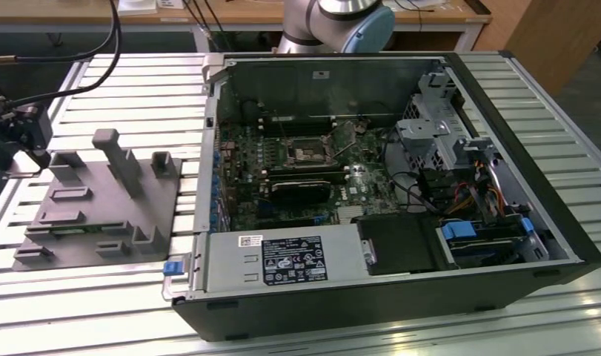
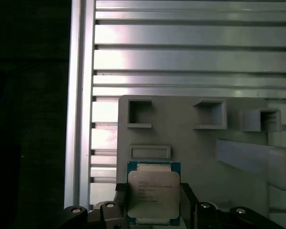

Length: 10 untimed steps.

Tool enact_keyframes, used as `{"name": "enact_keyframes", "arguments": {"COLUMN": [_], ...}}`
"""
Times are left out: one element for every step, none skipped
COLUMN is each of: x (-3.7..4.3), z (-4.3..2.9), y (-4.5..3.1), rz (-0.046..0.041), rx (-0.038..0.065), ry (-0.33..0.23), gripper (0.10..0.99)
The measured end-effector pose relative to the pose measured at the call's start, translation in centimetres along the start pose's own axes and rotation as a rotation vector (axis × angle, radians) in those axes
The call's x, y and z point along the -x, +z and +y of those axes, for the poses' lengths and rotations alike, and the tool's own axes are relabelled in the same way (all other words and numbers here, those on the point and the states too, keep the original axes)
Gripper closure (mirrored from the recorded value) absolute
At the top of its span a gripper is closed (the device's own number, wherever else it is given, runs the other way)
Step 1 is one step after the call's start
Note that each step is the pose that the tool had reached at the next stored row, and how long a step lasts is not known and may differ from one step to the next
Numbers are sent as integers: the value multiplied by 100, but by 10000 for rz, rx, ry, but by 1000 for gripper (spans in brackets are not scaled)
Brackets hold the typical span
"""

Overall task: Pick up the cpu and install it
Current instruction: 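Pick up the cpu and move it towards the insertion slot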

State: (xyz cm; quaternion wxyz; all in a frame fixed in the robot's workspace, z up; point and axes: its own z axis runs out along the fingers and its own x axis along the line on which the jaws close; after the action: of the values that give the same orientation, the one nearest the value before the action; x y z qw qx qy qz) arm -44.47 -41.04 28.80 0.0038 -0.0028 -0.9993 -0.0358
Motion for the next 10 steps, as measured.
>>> {"name": "enact_keyframes", "arguments": {"x": [0,0,0,0,0,0,0,0,0,0], "z": [0,1,2,2,3,3,3,4,4,4], "y": [-6,-11,-20,-26,-33,-39,-45,-50,-55,-62], "rz": [1,0,1,1,1,0,0,0,-1,0], "rx": [0,0,0,0,0,0,0,0,1,0], "ry": [0,0,0,0,0,0,0,0,0,0], "gripper": [561,561,561,561,561,561,561,561,561,561]}}
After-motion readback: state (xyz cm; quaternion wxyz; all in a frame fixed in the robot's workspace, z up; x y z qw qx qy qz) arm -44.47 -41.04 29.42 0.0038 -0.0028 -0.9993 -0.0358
